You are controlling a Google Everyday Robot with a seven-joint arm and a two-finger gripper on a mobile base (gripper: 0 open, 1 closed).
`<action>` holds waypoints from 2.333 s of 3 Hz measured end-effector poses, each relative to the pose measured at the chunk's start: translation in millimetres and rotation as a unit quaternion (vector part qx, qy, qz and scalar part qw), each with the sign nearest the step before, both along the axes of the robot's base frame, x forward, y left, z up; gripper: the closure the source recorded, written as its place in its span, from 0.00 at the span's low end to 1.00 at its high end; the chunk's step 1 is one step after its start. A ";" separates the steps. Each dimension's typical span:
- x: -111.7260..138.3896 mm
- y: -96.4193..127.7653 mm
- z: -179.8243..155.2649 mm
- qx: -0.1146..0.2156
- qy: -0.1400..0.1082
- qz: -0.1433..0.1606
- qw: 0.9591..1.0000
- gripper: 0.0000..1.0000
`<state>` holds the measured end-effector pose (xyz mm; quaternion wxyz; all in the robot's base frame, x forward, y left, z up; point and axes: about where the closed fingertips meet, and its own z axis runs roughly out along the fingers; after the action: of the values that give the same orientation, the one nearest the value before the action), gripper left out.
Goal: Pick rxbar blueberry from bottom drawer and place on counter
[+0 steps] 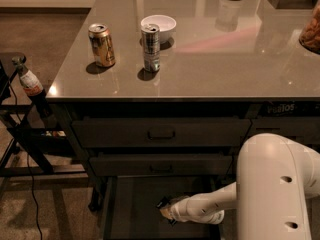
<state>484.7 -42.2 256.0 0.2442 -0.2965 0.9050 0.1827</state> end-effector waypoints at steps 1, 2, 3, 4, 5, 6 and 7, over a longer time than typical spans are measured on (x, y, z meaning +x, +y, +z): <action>-0.9 -5.3 14.5 -0.004 -0.002 0.000 1.000 1.00; -5.4 -19.3 48.6 -0.018 -0.006 -0.011 1.000 1.00; -12.6 -35.9 90.8 -0.030 -0.016 -0.024 0.999 1.00; -13.7 -52.3 152.2 -0.047 -0.052 -0.033 0.997 1.00; -14.1 -52.3 151.8 -0.047 -0.051 -0.033 0.997 1.00; -12.1 -55.8 176.9 -0.055 -0.063 -0.034 0.996 1.00; -8.3 -64.6 216.6 -0.073 -0.080 -0.039 0.993 1.00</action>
Offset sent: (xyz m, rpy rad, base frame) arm -0.0127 -0.0411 0.1031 -0.0795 -0.0301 -0.0404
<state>476.5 -106.8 472.6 0.3001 -0.2918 0.9045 0.0824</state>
